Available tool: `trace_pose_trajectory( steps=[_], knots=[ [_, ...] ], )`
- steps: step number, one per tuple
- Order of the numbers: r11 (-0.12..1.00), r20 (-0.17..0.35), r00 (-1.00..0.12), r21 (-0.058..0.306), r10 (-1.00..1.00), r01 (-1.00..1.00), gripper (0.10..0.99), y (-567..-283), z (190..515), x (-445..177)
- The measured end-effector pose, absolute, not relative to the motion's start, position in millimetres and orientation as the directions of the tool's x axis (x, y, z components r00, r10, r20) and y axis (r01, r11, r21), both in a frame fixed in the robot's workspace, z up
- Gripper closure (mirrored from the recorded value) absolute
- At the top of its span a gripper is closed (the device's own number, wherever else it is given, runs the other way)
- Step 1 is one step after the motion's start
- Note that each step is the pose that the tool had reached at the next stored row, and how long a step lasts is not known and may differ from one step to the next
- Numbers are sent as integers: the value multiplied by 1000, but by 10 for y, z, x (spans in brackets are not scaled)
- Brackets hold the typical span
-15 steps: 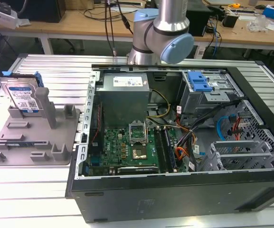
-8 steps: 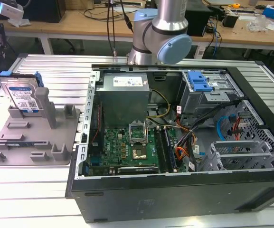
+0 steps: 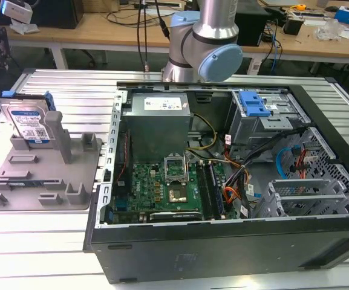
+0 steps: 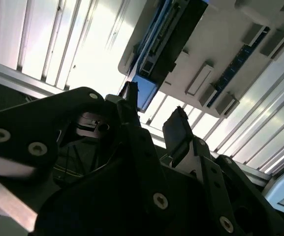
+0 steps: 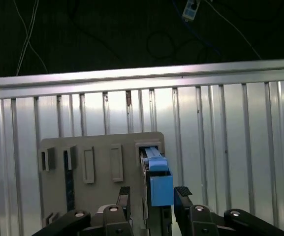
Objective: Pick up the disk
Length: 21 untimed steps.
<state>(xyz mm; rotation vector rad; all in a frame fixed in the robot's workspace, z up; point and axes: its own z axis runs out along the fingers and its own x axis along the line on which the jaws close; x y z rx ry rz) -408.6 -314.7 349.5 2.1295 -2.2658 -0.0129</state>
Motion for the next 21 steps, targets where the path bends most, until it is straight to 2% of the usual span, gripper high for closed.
trace_pose_trajectory(
  steps=[21],
  knots=[
    [-3, 18, 4, 28, -1000, -1000, 604, -3113, 3428, -4075]
  ],
)
